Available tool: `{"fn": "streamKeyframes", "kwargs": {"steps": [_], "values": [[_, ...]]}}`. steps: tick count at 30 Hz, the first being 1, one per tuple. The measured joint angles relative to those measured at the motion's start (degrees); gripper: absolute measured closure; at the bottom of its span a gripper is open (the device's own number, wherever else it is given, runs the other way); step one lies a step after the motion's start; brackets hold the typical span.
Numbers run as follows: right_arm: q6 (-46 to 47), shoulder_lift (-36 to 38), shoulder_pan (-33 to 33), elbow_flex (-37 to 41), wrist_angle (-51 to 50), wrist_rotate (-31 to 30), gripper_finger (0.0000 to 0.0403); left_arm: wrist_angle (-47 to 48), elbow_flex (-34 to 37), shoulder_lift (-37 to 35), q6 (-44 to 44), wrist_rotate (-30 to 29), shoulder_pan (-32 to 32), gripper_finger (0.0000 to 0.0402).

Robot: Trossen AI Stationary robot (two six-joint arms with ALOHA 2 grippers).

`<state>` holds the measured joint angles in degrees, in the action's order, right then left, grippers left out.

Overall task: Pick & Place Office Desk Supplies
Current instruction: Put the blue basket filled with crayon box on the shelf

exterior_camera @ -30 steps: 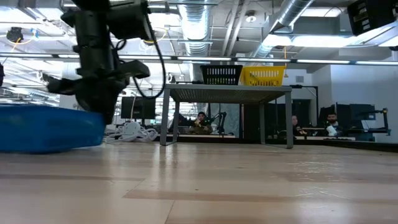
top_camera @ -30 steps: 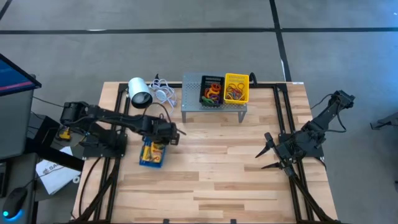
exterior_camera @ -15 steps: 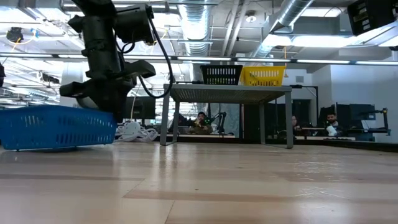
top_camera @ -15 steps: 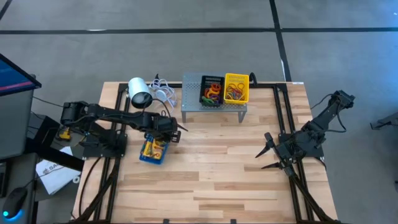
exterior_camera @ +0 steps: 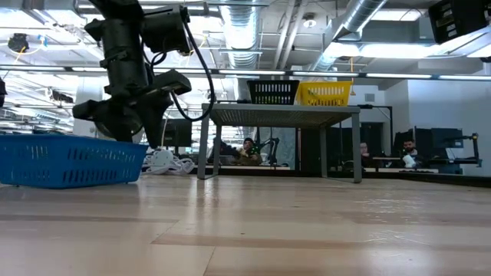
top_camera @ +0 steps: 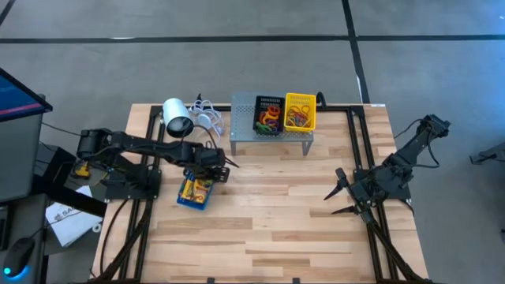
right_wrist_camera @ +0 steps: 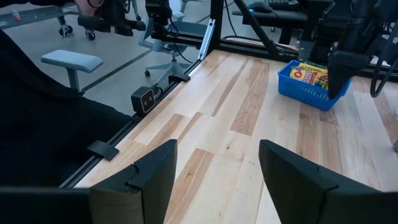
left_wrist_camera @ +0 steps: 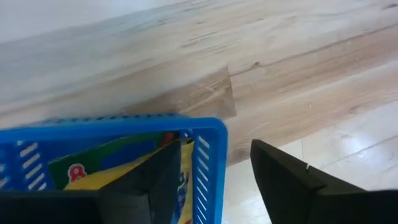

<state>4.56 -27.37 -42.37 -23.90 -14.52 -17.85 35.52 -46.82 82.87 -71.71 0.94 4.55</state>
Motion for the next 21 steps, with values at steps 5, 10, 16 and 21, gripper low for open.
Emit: {"fn": "streamKeyframes", "kwargs": {"steps": [5,10,16,21], "values": [[0.0,0.0,0.0,0.0,0.0,0.0,0.0180,-0.3,-2.6,0.0,7.2,1.6,0.0,0.0212],[0.4,0.0,0.0,0.0,-0.1,0.0,0.0180,0.0,-6.0,-1.9,14.1,4.1,-0.6,0.0224],[1.5,0.0,0.1,0.0,-0.8,0.0,0.0180,7.6,-8.1,-10.0,24.1,8.0,-5.5,0.0238],[2.7,0.0,0.9,0.0,0.8,-0.2,0.0180,15.4,-8.3,-17.6,29.5,7.3,-14.7,0.0251]]}}
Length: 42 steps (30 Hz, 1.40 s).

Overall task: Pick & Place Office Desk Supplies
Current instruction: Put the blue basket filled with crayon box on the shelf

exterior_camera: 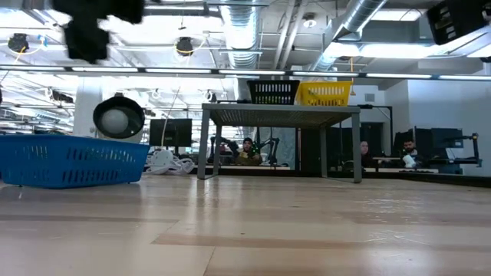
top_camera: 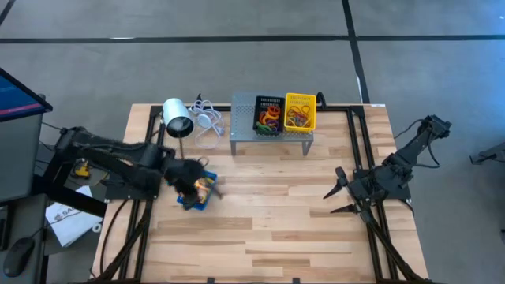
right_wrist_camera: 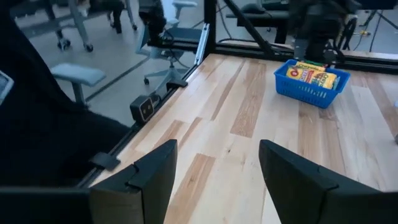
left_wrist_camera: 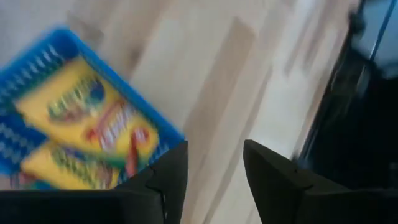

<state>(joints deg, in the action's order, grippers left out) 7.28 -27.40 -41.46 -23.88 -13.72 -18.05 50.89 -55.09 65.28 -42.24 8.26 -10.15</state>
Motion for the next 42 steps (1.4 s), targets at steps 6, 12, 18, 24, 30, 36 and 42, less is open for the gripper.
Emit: {"fn": "streamKeyframes", "kwargs": {"steps": [6,12,18,24,30,36,42], "values": [[4.9,0.0,2.7,0.0,1.2,-0.5,0.0180,13.2,0.0,-0.3,2.0,-4.6,-11.3,0.0269],[6.3,-1.9,5.9,0.0,6.1,-3.1,0.0180,17.9,0.1,3.4,8.9,-13.6,-15.6,0.0290],[8.1,-6.1,7.2,0.0,10.0,-3.0,0.0180,16.3,0.1,4.9,15.2,-15.3,-15.9,0.0299],[10.9,-10.8,7.1,0.0,9.9,-3.0,0.0180,14.8,0.6,5.3,15.1,-13.6,-15.9,0.0275],[10.8,-13.6,7.1,0.0,9.9,-2.8,0.0180,8.1,3.9,5.9,13.7,-8.1,-15.9,0.0229],[9.4,-12.6,7.0,0.0,10.1,-1.5,0.0180,8.0,5.7,6.2,11.5,-6.7,-15.9,0.0191],[9.2,-11.9,7.0,0.0,9.9,-1.3,0.0180,5.3,8.4,6.2,11.8,-8.4,-15.8,0.0188]]}}
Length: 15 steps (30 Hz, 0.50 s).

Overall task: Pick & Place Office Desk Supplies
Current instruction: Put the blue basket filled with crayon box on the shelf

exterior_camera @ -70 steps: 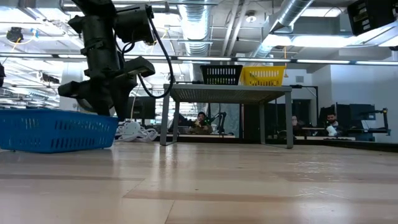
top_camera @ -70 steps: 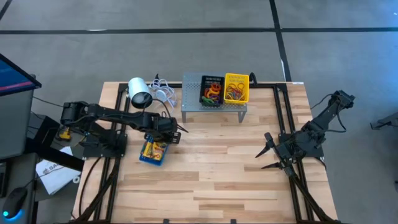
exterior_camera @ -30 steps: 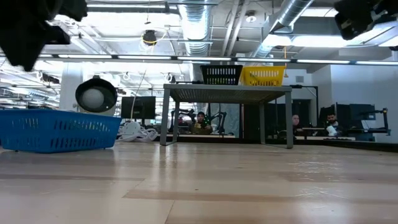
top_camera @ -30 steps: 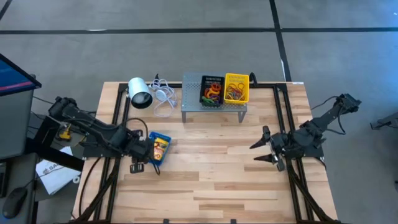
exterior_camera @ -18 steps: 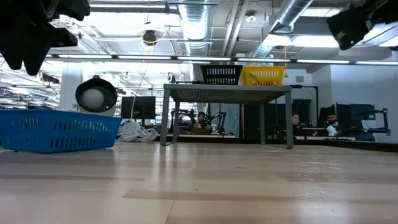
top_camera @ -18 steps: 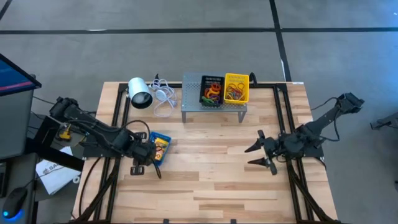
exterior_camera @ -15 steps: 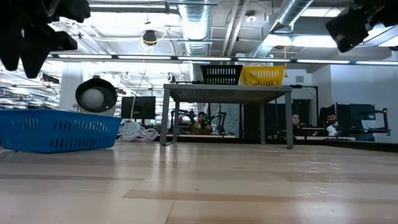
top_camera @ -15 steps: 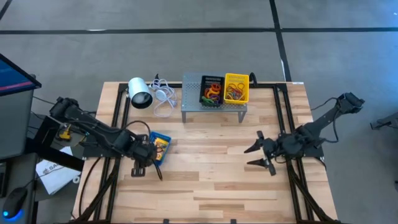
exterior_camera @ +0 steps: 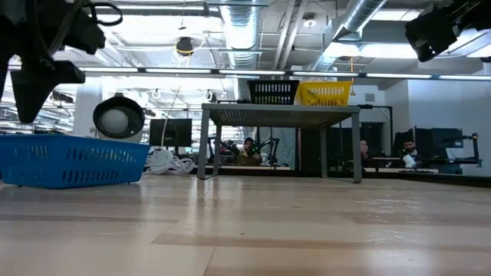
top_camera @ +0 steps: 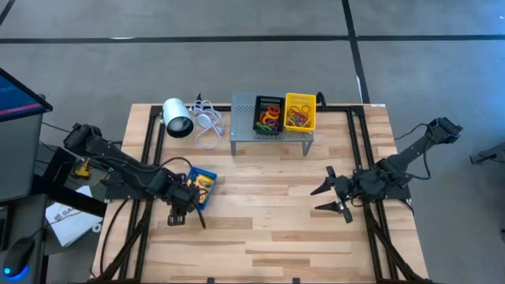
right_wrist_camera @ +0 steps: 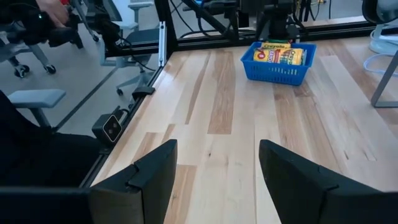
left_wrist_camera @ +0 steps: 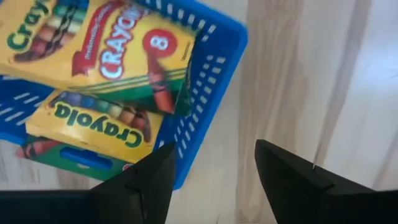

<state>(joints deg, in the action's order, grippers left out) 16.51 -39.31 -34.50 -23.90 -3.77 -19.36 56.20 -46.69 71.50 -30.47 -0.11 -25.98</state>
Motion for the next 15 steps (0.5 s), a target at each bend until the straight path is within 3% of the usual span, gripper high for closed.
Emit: {"fn": "streamKeyframes", "kwargs": {"steps": [15], "values": [[-0.6,0.0,0.0,0.0,0.0,0.0,0.0180,-8.8,7.8,0.0,0.1,0.0,0.0,0.0188]]}}
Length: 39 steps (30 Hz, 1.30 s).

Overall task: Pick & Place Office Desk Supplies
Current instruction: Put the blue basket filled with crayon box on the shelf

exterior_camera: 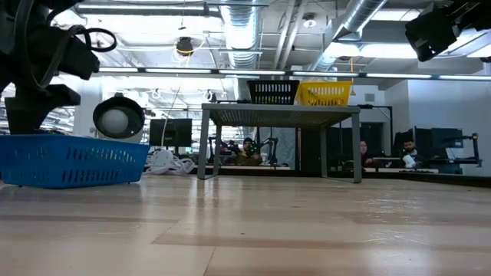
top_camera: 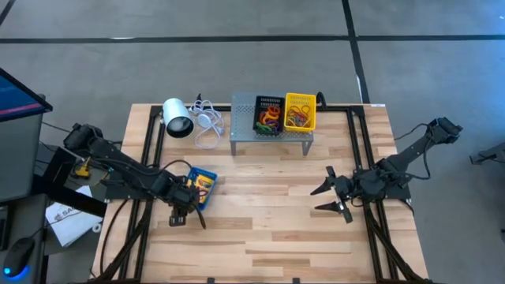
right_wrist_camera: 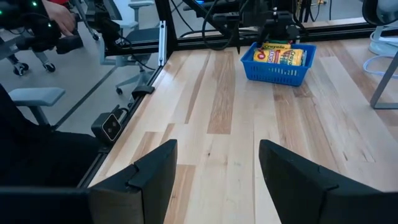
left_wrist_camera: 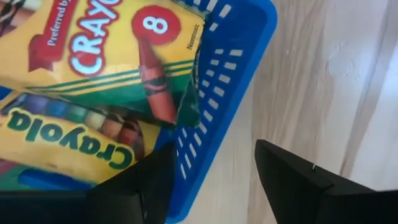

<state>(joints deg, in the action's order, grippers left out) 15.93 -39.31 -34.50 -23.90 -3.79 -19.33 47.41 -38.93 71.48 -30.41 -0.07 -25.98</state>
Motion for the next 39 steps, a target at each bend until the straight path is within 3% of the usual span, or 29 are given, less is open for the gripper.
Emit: {"fn": "streamKeyframes", "kwargs": {"steps": [24,29,36,39], "values": [[0.1,0.0,0.0,0.0,0.4,0.0,0.0180,-5.8,2.4,10.4,1.7,-4.6,0.2,0.0191],[0.1,0.0,0.0,0.0,0.6,0.0,0.0180,-5.7,2.3,10.7,1.6,-4.9,1.2,0.0243],[0.0,0.0,0.0,0.0,1.1,0.0,0.0180,-6.4,2.3,10.7,2.0,-5.3,1.7,0.0381],[0.0,0.0,0.0,0.0,1.1,0.0,0.0180,-6.3,2.3,10.4,2.0,-5.5,1.6,0.0393]]}}
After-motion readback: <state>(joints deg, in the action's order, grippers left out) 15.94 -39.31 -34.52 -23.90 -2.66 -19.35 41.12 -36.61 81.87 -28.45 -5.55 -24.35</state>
